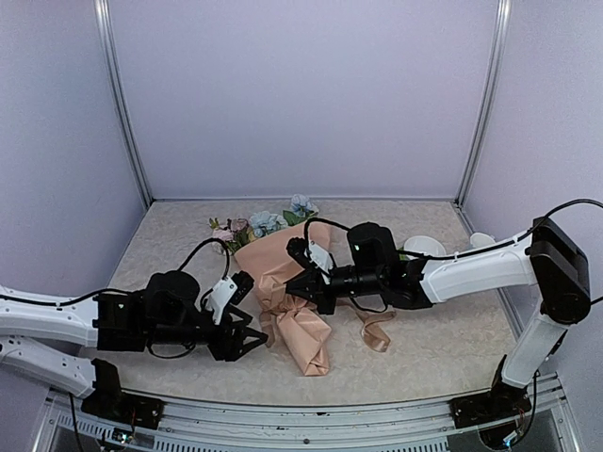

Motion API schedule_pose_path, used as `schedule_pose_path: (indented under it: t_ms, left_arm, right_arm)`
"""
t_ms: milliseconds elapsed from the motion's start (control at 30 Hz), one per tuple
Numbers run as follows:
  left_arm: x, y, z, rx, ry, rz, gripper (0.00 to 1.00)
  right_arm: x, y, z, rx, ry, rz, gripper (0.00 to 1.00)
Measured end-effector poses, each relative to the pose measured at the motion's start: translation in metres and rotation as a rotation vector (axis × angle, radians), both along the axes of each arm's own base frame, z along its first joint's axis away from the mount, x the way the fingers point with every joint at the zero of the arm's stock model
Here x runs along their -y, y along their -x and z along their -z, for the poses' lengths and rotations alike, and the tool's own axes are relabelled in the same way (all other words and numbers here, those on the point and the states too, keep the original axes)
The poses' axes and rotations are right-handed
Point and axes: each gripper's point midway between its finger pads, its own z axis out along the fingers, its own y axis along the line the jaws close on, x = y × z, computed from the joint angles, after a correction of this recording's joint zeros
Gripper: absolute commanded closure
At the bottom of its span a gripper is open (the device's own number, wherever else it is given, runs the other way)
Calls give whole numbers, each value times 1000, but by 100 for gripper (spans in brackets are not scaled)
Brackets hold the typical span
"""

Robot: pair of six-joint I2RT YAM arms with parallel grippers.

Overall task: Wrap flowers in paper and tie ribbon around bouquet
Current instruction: Cross the half-tied ribbon over the folded bouquet.

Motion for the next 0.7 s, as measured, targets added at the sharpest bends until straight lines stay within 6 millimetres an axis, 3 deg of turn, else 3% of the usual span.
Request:
schedule_pose_path:
  t_ms: [133,233,333,500,700]
  left_arm:
    - [10,-34,-17,108,134,0,41]
    - [11,-49,-8,135,159,19,43]
    - [17,-54,3,130,160,60,47]
    - [26,-59,14,127,165,94,68]
    - [27,-71,10,151,183,70,69]
  right_arm:
    - [0,2,-2,32,-6,-40,100]
    - [2,1,-5,57,-13,-62,100]
    - [3,-1,-5,82,-14,-75,100]
    - [2,0,-1,96,-7,-92,100]
    - [1,1,9,84,8,-107,100]
